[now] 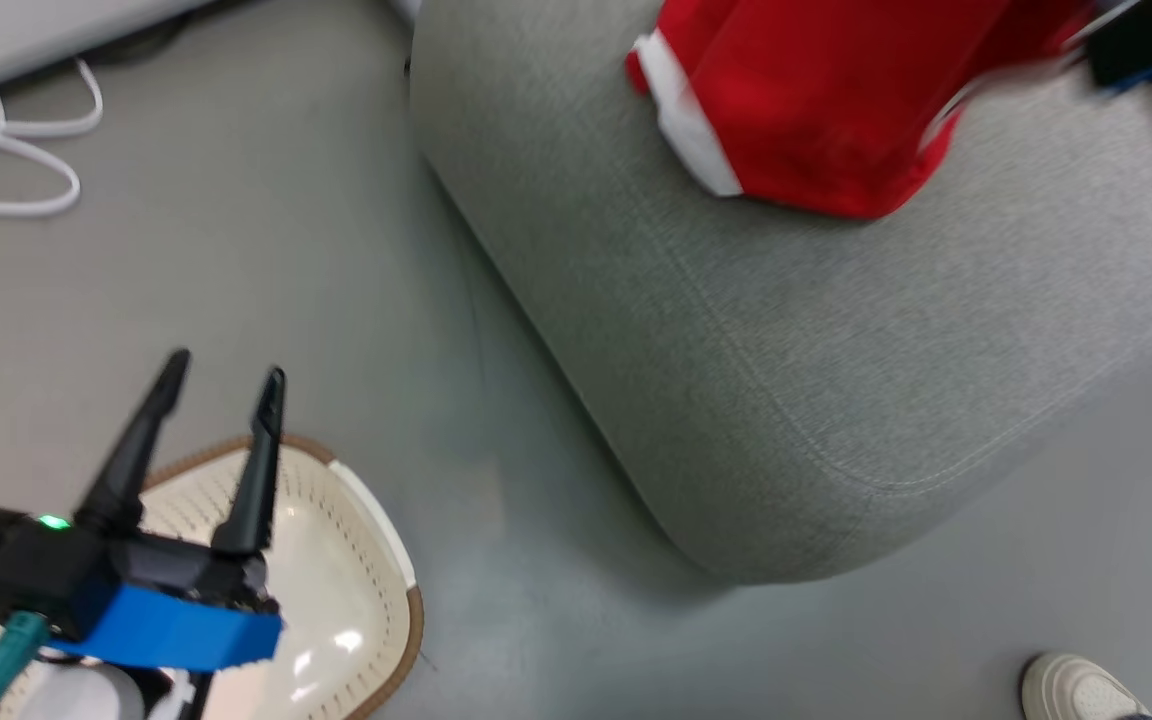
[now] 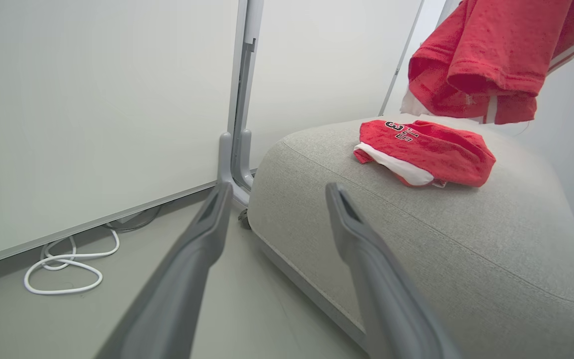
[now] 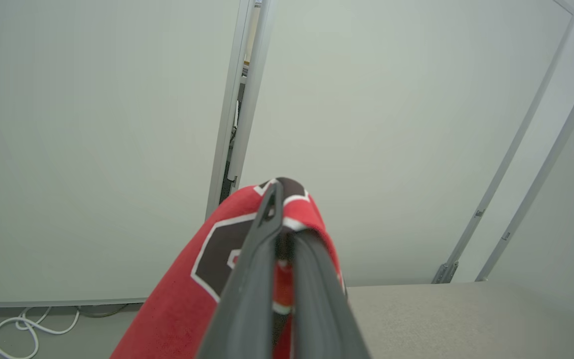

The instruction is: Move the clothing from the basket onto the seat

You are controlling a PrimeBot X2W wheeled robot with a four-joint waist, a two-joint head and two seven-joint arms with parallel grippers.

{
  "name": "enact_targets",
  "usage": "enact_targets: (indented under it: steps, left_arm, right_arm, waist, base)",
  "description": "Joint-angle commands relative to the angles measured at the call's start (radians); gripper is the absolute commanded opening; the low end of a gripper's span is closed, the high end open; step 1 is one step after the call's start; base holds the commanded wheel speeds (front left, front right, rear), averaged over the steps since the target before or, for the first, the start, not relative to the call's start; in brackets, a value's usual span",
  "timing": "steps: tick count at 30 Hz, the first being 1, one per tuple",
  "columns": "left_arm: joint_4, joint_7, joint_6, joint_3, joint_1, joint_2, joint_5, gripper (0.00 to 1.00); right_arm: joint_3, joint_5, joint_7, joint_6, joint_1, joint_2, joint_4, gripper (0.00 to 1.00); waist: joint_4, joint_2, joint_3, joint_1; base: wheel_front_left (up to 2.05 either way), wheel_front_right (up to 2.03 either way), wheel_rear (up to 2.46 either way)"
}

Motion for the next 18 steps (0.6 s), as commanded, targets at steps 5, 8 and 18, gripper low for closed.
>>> enact_targets:
  steps: [5,8,18]
  left_arm:
    - [-0.095,0.046,-0.005,0.011,-0.075,0.05,0.018,1.0]
    - [-0.148,0.066,-0.006,0.013,-0.108,0.068,0.024,1.0]
    - [-0.197,0.07,-0.001,0.006,-0.152,0.079,0.024,1.0]
  right_arm:
    - [-0.159,-0.016,0.019,0.0,-0.148,-0.088,0.028,0.0]
    - [-0.25,-0.023,0.021,0.0,-0.201,-0.114,0.095,0.0]
    - [-0.393,-0.121,-0.001,0.0,-0.154,-0.08,0.356,0.0]
  waist:
    - [0.076,0.0,0.189,-0.0001]
    - [0.1,0.0,0.251,-0.0001]
    - [0.176,0.0,0.356,-0.0001]
  base:
    - [0.0,0.0,0.0]
    - [0.0,0.0,0.0]
    - [0.0,0.0,0.0]
